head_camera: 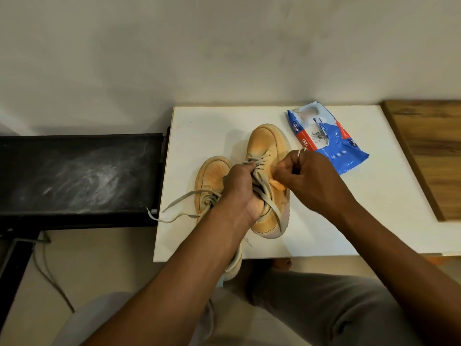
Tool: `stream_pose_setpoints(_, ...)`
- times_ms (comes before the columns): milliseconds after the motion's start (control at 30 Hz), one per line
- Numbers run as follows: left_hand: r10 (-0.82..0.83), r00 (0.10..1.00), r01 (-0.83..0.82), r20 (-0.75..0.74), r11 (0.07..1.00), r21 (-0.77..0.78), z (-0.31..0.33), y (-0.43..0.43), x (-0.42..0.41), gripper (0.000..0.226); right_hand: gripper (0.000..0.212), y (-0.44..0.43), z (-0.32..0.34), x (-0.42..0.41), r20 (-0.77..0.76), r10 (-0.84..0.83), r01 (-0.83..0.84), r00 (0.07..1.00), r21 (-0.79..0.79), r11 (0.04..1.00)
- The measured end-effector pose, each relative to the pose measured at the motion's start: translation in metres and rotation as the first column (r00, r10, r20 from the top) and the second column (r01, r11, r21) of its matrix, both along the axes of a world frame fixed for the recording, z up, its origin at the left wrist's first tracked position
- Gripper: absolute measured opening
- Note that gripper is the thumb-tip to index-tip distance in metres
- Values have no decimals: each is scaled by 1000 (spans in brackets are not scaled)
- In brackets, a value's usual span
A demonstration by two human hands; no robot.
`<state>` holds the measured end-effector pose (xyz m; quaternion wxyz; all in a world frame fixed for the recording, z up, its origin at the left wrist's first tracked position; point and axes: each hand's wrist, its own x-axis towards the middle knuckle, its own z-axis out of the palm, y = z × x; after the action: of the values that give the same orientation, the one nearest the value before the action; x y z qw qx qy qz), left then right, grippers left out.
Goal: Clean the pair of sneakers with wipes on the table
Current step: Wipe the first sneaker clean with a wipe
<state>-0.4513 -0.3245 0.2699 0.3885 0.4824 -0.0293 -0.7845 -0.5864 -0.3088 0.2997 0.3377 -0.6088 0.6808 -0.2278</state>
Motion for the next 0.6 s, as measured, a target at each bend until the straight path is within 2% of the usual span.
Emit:
stream_pose_setpoints(67, 15, 1000, -15, -5, 1000, 13, -2, -3, 0, 38, 22, 7, 1, -1, 13, -29, 29, 1000, 1, 1000)
stream_pose_setpoints(167, 3, 1000, -3, -4, 999, 53, -5, -6, -1, 44, 29, 18, 5, -2, 118, -61, 55, 991, 55, 997)
stream_pose_setpoints(333, 0, 1000, 1, -17, 998, 56, -8, -8, 1, 41, 22, 26, 7, -7, 138, 45, -62, 989, 123, 990)
stream_pose_setpoints(467, 9, 1000, -8, -4, 998, 56, -6, -7, 0, 40, 30, 25, 4, -6, 41, 38, -40, 998, 38, 998)
stream_pose_setpoints(600, 15, 1000, -15, 17, 999, 33, 1, -4, 1, 36, 26, 9, 3, -1, -97, 25, -34, 995, -88, 996)
